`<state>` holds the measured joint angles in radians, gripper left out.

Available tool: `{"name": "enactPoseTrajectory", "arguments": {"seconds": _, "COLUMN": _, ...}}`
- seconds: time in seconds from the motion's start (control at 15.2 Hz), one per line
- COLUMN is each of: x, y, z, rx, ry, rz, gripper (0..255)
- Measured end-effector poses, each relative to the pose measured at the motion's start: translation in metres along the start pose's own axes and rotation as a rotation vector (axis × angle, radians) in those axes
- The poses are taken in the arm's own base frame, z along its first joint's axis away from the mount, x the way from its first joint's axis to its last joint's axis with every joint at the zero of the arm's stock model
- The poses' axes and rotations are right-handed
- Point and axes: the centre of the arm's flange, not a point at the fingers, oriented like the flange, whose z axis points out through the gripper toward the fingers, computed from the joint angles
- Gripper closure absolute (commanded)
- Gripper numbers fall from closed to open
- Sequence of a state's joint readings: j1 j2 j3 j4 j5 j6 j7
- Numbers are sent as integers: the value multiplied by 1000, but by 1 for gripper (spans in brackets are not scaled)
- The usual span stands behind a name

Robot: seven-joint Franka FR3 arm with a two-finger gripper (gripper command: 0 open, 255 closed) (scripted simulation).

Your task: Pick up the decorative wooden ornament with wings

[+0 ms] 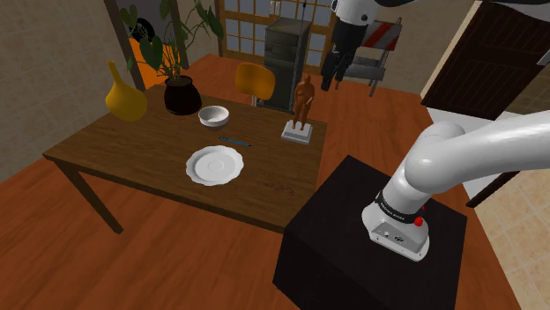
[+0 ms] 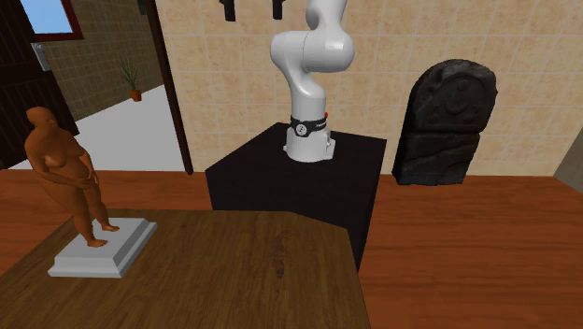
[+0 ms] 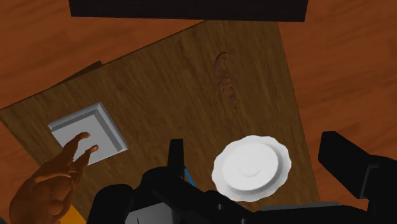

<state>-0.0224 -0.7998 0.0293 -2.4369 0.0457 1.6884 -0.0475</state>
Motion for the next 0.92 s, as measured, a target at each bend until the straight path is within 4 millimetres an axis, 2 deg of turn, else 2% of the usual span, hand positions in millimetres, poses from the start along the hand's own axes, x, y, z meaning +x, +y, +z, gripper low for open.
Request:
{"name": "enactPoseTrajectory", "arguments": {"seconds": 0.13, "x": 2, "y": -1, "z": 5, "rx": 0, "ry": -1, "rz": 0, "gripper": 0}}
{"name": "enactPoseTrajectory", "arguments": {"seconds": 0.26, "x": 7, "y": -3, "z": 25, "rx": 0, "ry": -6, "rz": -1, "gripper": 0}}
{"name": "enactPoseTrajectory", "arguments": {"seconds": 0.73, "x": 28, "y": -21, "z": 115, "rx": -2, "ry": -25, "rz": -4, "gripper": 0}}
{"name": "enactPoseTrajectory", "arguments": {"seconds": 0.92, "x": 32, "y": -24, "z": 151, "rx": -2, "ry": -30, "rz": -5, "gripper": 0}}
